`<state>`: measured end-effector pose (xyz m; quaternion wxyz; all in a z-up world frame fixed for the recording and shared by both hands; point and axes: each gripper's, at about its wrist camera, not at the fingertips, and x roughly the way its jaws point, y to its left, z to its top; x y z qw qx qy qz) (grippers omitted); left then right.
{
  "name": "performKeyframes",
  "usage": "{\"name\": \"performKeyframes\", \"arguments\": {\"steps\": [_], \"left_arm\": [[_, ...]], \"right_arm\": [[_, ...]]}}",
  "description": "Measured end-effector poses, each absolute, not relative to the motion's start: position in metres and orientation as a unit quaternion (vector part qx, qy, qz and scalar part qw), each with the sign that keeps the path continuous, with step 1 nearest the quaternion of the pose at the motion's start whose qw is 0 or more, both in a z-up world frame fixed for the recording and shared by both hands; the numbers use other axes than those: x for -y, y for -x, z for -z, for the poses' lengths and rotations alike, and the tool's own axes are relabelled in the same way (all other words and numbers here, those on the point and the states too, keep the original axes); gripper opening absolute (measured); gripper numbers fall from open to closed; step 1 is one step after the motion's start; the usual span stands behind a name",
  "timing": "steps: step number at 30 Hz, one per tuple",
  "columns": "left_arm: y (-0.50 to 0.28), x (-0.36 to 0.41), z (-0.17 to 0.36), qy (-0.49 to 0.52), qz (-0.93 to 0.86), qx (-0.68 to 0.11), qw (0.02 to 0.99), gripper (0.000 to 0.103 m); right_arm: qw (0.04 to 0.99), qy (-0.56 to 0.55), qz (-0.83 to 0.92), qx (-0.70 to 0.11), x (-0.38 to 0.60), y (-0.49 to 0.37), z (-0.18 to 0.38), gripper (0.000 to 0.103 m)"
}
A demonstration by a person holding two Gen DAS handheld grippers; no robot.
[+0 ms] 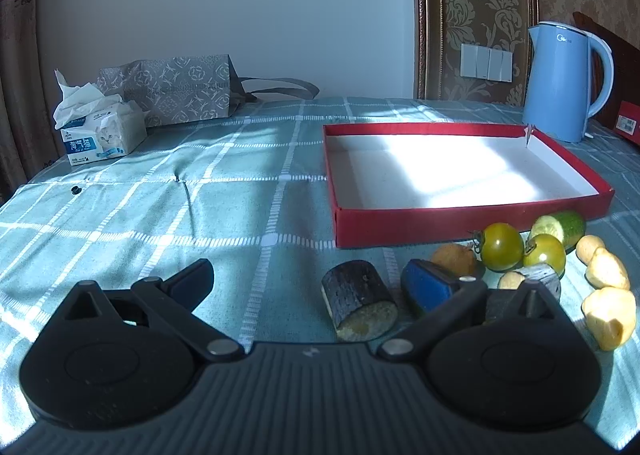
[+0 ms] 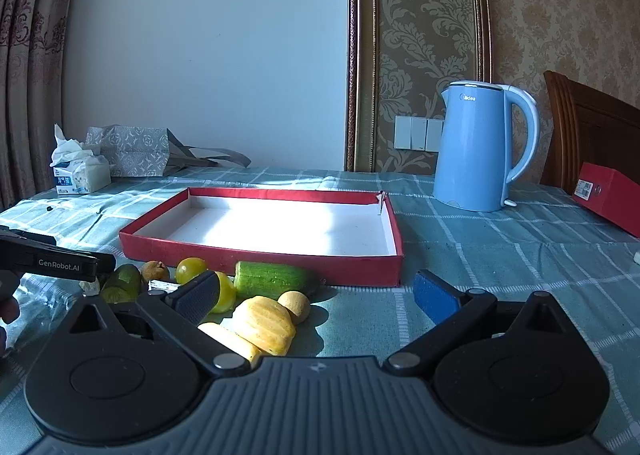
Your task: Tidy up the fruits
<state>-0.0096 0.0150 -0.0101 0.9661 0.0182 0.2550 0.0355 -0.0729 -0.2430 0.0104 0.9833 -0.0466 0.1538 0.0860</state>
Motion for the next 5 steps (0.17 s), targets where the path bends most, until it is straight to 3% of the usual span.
{"name": "performKeyframes", "arguments": {"steps": [5], "left_arm": [[0.0066,-0.017,0.0117,-0.014,-0.045,-0.268,0.962,0.103]], "right_arm": [[0.985,0.047,-0.08,-0.147,0.2426,0.073,-0.0084,0.103]]}}
